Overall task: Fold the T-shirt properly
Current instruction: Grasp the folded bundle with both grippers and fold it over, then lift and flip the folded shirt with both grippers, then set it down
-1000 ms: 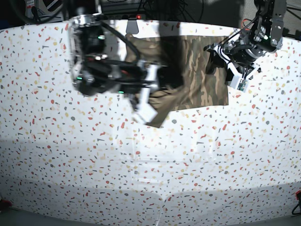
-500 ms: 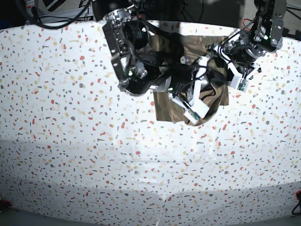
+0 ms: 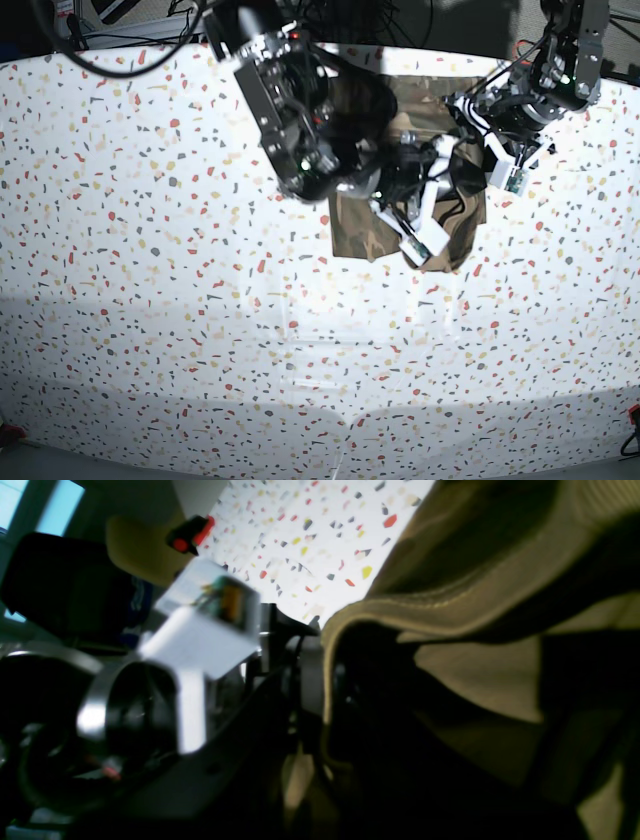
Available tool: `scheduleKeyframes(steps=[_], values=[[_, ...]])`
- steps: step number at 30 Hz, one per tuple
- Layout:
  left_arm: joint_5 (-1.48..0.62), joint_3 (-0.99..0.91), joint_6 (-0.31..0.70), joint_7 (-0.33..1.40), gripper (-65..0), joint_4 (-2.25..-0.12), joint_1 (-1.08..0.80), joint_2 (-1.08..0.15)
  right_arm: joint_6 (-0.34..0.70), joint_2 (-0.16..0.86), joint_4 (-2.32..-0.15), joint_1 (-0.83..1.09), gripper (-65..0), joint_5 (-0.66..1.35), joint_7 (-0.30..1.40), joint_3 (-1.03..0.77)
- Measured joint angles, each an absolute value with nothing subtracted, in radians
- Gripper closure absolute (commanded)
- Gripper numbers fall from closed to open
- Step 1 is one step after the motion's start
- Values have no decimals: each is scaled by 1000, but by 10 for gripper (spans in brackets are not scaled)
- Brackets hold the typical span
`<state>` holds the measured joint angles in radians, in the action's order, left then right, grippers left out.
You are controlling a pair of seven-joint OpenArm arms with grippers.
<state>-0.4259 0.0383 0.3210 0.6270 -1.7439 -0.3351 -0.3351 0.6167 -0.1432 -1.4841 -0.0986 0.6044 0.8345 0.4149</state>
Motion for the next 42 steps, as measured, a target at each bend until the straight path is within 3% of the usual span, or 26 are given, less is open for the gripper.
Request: scheduleKeyframes(steps=[6,10,12,23,33,39,42], values=[[-426,38,321,627,-369,-1744,-335,-336,617,-141,-1435,-142,0,609,834,480],[-442,38,324,604,-369,-1744,-335,-347,658,-141,-1434,-153,-273,698,843,508],[-430,35,323,608,-369,-1744,-332,-370,671,-133,-1434,-150,-322,753,841,511],[-433,40,278,632,-369,-1805,-341,-518,690,-150,-1619,-211,-321,818,935,515],[-273,40,121,641,-369,-1847,-338,-588,690,-145,-1673,-216,-321,735,1005,348],[-146,41,-19,647,-369,-1847,-338,-606,690,-145,-1673,-216,-321,735,1031,203],[-118,40,-157,646,-368,-1847,-337,-641,690,-147,-1673,-216,-321,682,1030,162]])
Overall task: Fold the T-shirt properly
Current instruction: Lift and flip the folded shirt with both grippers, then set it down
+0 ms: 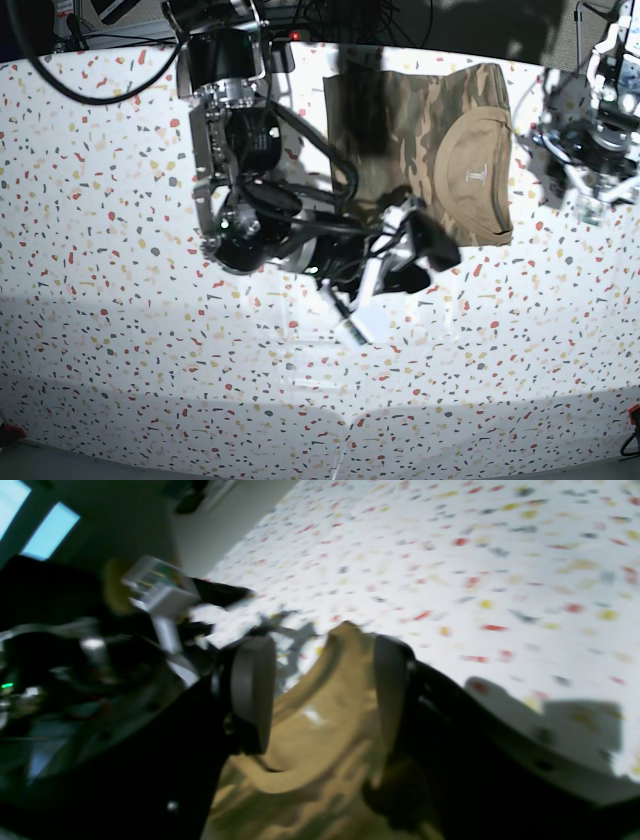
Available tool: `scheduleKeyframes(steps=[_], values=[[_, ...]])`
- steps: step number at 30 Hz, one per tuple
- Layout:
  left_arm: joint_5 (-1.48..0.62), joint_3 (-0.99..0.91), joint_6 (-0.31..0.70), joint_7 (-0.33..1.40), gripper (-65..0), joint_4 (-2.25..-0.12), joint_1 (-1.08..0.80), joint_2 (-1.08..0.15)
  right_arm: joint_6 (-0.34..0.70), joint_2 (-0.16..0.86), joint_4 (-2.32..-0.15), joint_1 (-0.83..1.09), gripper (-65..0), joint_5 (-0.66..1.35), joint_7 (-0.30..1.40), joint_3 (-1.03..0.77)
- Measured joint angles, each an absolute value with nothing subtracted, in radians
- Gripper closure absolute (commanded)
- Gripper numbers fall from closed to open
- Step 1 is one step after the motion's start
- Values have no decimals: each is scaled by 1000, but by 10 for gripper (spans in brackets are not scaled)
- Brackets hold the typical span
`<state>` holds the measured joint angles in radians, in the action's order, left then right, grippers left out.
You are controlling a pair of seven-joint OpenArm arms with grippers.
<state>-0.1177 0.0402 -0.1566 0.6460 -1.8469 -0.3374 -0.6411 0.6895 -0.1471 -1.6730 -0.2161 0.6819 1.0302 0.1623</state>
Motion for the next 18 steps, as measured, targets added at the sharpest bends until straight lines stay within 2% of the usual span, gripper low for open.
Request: scheduleKeyframes(steps=[2,5,7,9,10,15,18], values=[[-109,40,-239,646,-340,-1847,-335,-651,690,-130,-1673,-216,-321,640,1027,158],[-150,40,-315,653,-232,-1872,-336,-648,690,-91,-1673,-215,-289,566,1013,157],[-215,40,-324,653,-146,-1917,-339,-639,690,-70,-1673,-215,-213,526,996,157],[-226,40,-337,661,-33,-1972,-345,-606,690,-56,-1673,-215,-76,500,985,157],[-225,40,-337,674,0,-2004,-349,-591,690,-50,-1673,-215,0,500,986,157],[-281,39,-332,696,0,-2185,-400,-532,690,-39,-1664,-215,0,475,968,157],[-326,39,-275,704,0,-2245,-477,-508,690,-39,-1625,-216,0,463,958,157]])
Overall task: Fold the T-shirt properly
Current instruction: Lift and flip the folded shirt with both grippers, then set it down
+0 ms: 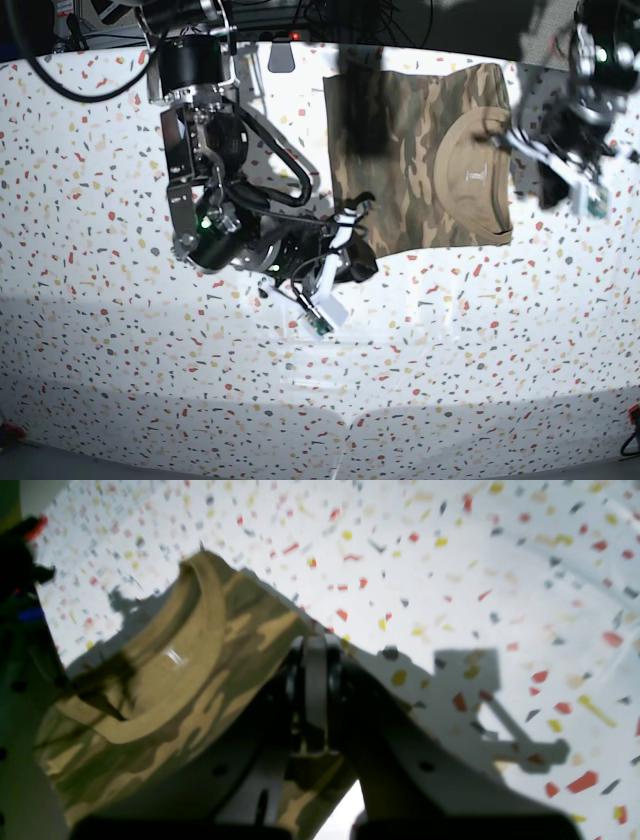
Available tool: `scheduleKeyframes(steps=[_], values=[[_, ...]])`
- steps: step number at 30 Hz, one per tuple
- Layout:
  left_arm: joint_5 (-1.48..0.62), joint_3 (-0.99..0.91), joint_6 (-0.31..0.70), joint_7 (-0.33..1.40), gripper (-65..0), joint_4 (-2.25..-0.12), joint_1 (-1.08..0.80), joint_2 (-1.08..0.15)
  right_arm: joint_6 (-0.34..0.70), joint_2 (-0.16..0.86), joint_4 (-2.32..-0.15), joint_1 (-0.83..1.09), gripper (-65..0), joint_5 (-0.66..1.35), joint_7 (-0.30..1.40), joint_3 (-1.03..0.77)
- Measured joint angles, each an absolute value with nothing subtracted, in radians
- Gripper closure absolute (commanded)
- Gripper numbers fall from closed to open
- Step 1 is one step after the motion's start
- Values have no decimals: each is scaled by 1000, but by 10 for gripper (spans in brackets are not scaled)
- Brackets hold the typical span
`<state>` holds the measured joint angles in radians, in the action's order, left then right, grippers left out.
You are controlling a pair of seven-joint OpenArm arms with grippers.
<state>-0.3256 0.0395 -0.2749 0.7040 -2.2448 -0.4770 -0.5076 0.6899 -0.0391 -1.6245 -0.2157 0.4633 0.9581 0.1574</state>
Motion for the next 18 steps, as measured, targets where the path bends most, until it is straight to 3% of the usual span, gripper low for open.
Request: scheduleKeyframes(steps=[5,10,18], values=[[-382,38,-179,623,0,-2252,-599,-448,690,-39,-1523,-217,0,450,920,165],[-393,40,-19,603,0,-2244,-682,-348,690,-39,-1469,-233,0,454,953,164],[-383,38,6,515,0,-2020,-682,-337,690,-7,-1435,-215,0,455,984,164]])
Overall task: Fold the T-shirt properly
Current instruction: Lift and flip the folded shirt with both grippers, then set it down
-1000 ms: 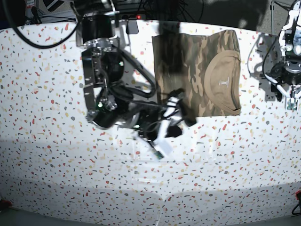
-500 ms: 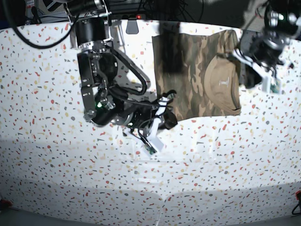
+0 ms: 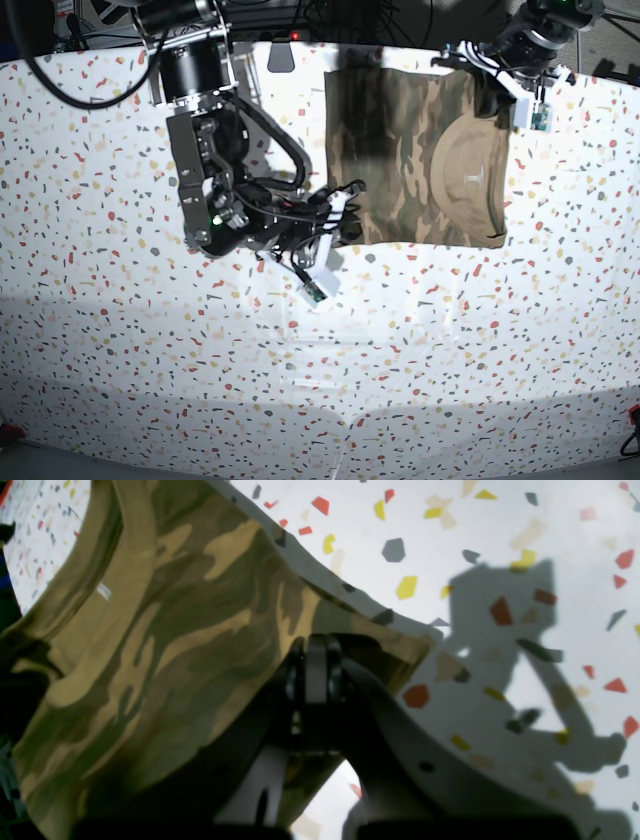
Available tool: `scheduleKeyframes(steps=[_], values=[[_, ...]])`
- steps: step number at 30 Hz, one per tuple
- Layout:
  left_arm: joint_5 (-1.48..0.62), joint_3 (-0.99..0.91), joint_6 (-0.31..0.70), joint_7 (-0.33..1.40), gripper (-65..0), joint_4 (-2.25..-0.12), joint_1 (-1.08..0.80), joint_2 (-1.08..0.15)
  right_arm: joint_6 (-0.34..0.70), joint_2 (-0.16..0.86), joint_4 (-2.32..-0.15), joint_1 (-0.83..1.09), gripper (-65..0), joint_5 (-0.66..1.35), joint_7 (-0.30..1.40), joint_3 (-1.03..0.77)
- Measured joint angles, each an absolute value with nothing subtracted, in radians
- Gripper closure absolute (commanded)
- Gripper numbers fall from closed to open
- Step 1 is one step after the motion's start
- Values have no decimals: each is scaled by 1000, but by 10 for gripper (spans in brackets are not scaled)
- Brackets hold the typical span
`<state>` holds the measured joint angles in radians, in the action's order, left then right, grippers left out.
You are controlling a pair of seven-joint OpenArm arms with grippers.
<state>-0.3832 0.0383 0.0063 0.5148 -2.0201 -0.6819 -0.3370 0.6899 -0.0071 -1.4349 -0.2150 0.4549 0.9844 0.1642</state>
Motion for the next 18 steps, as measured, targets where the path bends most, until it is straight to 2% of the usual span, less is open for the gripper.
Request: scheduleKeyframes(steps=[10,18], values=[[-400,38,33,463,0,-1719,-449,-335,690,35,-1435,-202,0,437,1035,163],[-406,37,125,394,0,-1500,-224,-334,690,33,-1435,-202,0,448,1134,165]])
